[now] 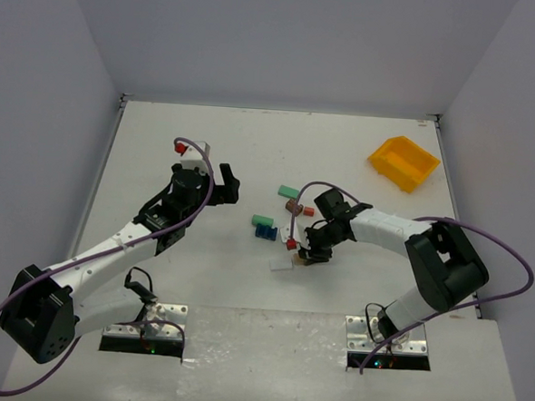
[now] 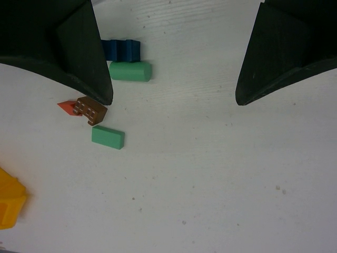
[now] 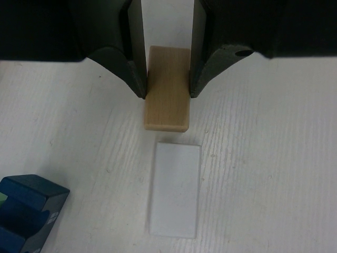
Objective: Build the wood block tower
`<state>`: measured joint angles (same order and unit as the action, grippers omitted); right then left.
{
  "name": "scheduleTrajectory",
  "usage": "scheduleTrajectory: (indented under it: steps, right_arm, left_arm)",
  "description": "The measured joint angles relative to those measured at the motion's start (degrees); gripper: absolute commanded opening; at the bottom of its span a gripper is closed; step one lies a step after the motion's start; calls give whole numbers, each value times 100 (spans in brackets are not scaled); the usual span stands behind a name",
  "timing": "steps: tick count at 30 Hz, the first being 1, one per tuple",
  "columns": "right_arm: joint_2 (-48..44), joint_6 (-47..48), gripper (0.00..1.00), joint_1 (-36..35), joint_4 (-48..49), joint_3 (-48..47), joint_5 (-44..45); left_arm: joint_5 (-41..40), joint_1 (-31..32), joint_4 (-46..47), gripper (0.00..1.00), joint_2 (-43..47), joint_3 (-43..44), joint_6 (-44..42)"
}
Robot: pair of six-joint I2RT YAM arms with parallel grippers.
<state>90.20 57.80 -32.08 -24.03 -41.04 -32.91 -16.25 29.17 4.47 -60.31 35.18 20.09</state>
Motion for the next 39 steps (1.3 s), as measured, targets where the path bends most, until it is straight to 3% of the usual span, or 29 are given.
scheduleTrajectory:
  steps: [39]
  right_arm:
    - [127, -300, 19, -155, -73, 59, -208]
  left_arm:
    - [-13, 0, -111, 100, 19, 50, -36]
